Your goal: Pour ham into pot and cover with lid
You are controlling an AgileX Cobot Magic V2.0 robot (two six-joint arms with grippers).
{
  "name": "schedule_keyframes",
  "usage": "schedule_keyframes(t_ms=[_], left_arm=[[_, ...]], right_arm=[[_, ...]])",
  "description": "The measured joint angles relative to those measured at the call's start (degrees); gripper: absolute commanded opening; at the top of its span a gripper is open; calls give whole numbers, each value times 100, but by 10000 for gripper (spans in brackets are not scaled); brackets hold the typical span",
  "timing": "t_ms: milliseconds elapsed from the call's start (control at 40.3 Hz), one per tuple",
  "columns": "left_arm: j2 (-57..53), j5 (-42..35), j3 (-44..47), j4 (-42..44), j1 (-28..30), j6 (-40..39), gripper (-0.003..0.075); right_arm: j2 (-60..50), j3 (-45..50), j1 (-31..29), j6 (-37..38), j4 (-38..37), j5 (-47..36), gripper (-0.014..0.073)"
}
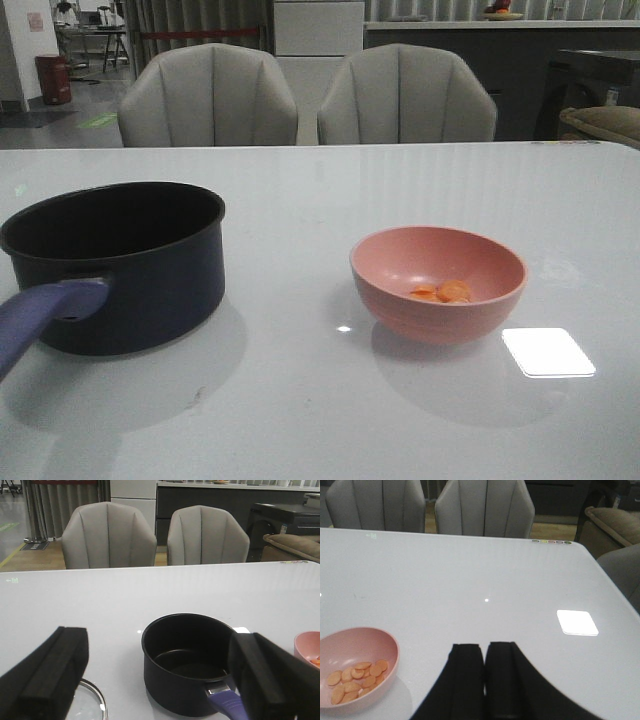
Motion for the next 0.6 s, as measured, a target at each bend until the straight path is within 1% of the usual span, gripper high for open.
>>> schedule_keyframes(t_ms=[149, 199, 248, 397, 447, 497, 596], left_arm=[[0, 0, 0, -12, 0, 0, 606], [0, 0, 0, -23, 0, 0, 606], [0, 0, 0, -35, 0, 0, 606], [0, 0, 0, -43, 0, 0, 606], [0, 0, 0, -43, 0, 0, 606], [0, 0, 0, -43, 0, 0, 606], [0, 0, 0, -43, 0, 0, 606]], right_arm=[[532, 1, 0, 0, 104, -99, 153], [693, -35, 0, 0, 130, -7, 170], [890, -101, 0, 0, 142, 122, 217], [1677, -428, 0, 0, 501, 611, 456], [1959, -617, 0, 0, 731, 871, 507], [2251, -837, 0, 0, 975, 1101, 532], [2875, -1319, 0, 0, 1396, 1469, 528]])
